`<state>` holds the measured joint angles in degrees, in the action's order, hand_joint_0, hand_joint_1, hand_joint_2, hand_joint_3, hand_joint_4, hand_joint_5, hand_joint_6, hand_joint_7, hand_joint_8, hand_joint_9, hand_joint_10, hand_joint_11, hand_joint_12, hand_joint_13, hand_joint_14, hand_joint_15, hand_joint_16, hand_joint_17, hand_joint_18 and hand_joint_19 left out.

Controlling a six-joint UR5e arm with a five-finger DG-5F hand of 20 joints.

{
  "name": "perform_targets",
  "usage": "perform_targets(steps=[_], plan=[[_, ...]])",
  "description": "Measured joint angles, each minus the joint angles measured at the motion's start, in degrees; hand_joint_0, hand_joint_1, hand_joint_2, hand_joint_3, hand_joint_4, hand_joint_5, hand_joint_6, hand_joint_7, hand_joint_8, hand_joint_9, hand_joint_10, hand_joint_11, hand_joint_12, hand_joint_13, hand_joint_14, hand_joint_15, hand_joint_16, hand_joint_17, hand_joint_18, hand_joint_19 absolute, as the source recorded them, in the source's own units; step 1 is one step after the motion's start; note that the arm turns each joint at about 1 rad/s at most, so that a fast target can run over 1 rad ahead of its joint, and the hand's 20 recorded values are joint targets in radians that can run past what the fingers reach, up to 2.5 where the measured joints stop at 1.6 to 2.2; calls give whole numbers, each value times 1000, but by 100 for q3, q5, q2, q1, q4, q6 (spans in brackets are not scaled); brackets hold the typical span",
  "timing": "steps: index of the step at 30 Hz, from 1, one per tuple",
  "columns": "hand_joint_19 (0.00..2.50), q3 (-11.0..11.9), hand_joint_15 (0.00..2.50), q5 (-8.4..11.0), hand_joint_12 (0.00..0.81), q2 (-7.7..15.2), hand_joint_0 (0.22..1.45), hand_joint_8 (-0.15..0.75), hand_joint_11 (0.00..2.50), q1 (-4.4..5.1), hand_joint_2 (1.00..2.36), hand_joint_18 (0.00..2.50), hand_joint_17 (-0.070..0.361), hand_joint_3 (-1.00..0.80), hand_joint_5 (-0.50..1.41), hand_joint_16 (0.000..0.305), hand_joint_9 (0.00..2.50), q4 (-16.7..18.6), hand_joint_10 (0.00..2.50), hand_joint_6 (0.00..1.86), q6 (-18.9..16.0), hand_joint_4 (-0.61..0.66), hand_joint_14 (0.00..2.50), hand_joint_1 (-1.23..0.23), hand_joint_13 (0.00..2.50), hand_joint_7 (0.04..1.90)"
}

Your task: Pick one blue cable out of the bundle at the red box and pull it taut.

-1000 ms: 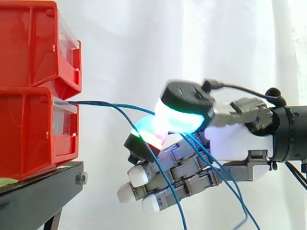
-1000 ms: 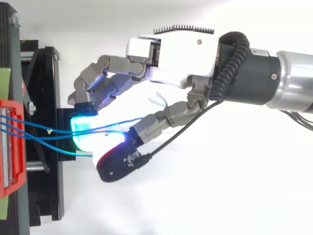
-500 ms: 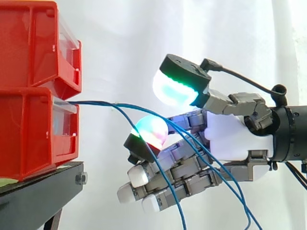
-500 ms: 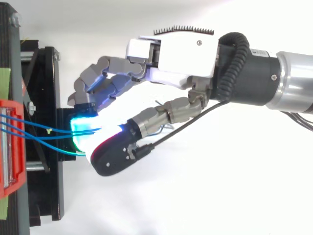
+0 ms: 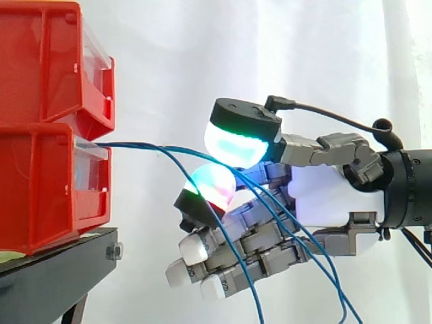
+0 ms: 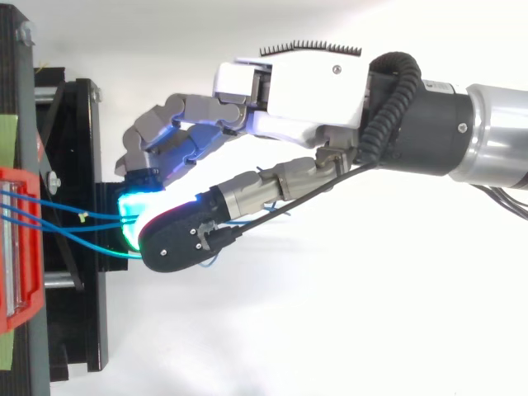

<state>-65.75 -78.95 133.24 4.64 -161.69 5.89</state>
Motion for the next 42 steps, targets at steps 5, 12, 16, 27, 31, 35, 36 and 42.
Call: perform_targets(steps=[5,12,16,27,31,35,36,42], plan=[[241,0,155,7,360,0,624,353,399,-5,1015,399,123,-284,-80,55,793,-38,9,600,0,208,7,-727,416,1099],[200,0,115,11,358,0,632,321,393,-6,1018,392,122,-234,-84,54,721,-46,9,598,0,138,4,-872,355,1126],[154,1,96,11,362,0,661,306,390,-7,1017,395,122,-266,-110,54,680,-46,9,674,0,152,4,-946,332,1052],[178,4,71,11,374,0,464,245,294,-6,1000,298,129,-500,-102,57,651,-47,6,657,0,-61,1,-776,254,1033],[201,3,76,11,363,0,496,257,303,-6,1000,299,122,-500,-80,54,728,-47,6,639,0,-57,1,-669,288,1102],[218,3,92,11,345,0,567,264,321,-6,1001,294,113,-481,-80,50,760,-47,8,667,0,-48,4,-651,305,1103],[217,2,95,11,345,0,580,269,332,-6,1003,297,113,-451,-80,50,770,-47,8,673,0,-49,4,-653,313,1102],[225,2,115,11,350,0,588,307,381,0,1013,338,113,-320,-101,50,808,-46,9,772,0,50,5,-664,356,1037]])
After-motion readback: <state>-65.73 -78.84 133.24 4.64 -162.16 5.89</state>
